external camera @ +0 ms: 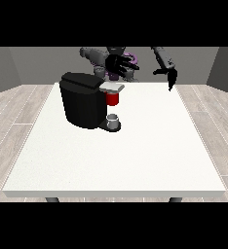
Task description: Insert the coffee pod into the coffee machine and close the lid
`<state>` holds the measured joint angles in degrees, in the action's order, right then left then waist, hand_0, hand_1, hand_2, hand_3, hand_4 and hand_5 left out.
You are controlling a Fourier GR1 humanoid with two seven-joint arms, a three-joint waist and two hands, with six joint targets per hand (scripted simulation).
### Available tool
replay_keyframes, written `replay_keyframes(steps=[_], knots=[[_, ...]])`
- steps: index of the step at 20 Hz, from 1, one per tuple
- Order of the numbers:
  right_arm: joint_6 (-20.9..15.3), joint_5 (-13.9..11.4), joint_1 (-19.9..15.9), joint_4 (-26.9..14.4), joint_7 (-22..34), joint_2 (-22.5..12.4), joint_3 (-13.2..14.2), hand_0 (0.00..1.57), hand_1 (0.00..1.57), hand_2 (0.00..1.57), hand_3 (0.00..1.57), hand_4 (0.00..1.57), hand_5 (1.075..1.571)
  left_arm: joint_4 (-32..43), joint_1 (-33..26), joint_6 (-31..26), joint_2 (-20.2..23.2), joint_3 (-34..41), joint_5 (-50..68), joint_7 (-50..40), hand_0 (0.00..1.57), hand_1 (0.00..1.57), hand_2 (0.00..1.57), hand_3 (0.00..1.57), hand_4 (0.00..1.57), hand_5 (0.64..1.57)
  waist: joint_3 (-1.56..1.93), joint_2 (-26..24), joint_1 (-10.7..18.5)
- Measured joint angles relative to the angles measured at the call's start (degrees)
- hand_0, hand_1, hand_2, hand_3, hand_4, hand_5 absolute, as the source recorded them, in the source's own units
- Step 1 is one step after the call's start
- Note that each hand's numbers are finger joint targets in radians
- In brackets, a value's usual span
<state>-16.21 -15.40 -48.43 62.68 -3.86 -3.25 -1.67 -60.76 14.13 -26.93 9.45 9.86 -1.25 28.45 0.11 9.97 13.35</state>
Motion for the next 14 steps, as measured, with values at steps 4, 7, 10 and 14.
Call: replay_keyframes(steps=[4, 7, 10, 14], knots=[[0.1, -0.8, -3.0, -1.6, -0.4, 1.7, -1.4, 0.0, 0.0, 0.0, 0.0, 0.44, 1.571, 0.8, 0.4, 0.0, -0.3, -0.2, 0.2, 0.2, 0.0, 0.0, 0.0, 0.0, 0.35, 1.571, -0.09, -0.3, 0.2], [1.3, 0.4, -1.7, -2.2, -2.4, 2.5, -3.2, 0.0, 0.0, 0.0, 0.0, 0.47, 1.571, 1.0, -1.1, 0.7, -1.2, -1.0, -0.6, 1.7, 0.0, 0.0, 0.0, 0.0, 0.17, 1.571, -0.11, -1.1, -0.2], [1.4, 1.5, -0.7, -2.1, -2.5, 2.9, -7.1, 0.0, 0.0, 0.0, 0.0, 0.49, 1.571, 2.9, -1.3, 0.7, -1.0, -1.0, -1.1, 3.8, 0.0, 0.0, 0.0, 0.0, 0.17, 1.571, -0.12, -1.7, -0.4], [3.4, 4.5, 3.9, 0.0, -5.3, 3.1, -13.8, 0.0, 0.0, 0.0, 0.0, 0.51, 1.571, 4.6, -2.4, 0.7, -1.4, -1.5, -1.7, 4.7, 0.0, 0.0, 0.0, 0.0, 0.17, 1.571, -0.12, -3.3, -0.9]])
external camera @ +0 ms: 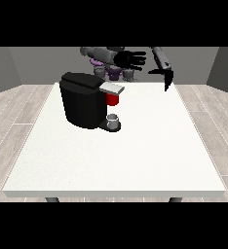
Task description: Insert the coffee pod into the coffee machine and close the lid
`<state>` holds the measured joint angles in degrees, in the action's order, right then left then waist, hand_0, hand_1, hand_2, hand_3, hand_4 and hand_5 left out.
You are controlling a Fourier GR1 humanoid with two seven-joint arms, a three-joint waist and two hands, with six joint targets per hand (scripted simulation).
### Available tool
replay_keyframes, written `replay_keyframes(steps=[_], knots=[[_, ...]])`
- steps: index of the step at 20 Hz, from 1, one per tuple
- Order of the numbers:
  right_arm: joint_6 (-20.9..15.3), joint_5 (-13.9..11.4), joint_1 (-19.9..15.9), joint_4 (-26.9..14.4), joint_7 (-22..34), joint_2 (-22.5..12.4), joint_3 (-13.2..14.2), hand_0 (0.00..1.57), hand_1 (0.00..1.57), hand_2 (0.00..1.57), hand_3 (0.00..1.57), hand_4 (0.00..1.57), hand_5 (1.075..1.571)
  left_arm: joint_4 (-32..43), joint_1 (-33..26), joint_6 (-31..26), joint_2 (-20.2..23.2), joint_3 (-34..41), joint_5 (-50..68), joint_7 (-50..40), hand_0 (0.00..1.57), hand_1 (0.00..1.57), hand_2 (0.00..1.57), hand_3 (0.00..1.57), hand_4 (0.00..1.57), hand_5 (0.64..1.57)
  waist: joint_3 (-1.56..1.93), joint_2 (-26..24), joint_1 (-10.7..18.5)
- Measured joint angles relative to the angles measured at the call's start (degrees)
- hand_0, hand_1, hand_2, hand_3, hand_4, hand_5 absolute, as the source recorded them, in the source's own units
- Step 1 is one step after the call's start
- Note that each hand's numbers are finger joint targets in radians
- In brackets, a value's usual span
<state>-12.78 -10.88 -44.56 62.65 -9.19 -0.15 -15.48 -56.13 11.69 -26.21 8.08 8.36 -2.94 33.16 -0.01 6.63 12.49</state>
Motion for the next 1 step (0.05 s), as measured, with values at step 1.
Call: replay_keyframes(steps=[1], knots=[[0.6, 0.6, 1.1, 0.7, -1.1, 0.0, -1.7, 0.0, 0.0, 0.0, 0.0, 0.46, 1.571, 0.5, -0.1, -0.3, 0.6, 0.3, 0.1, 0.8, 0.0, 0.0, 0.0, 0.0, 0.17, 1.571, 0.0, 0.1, -0.1]])
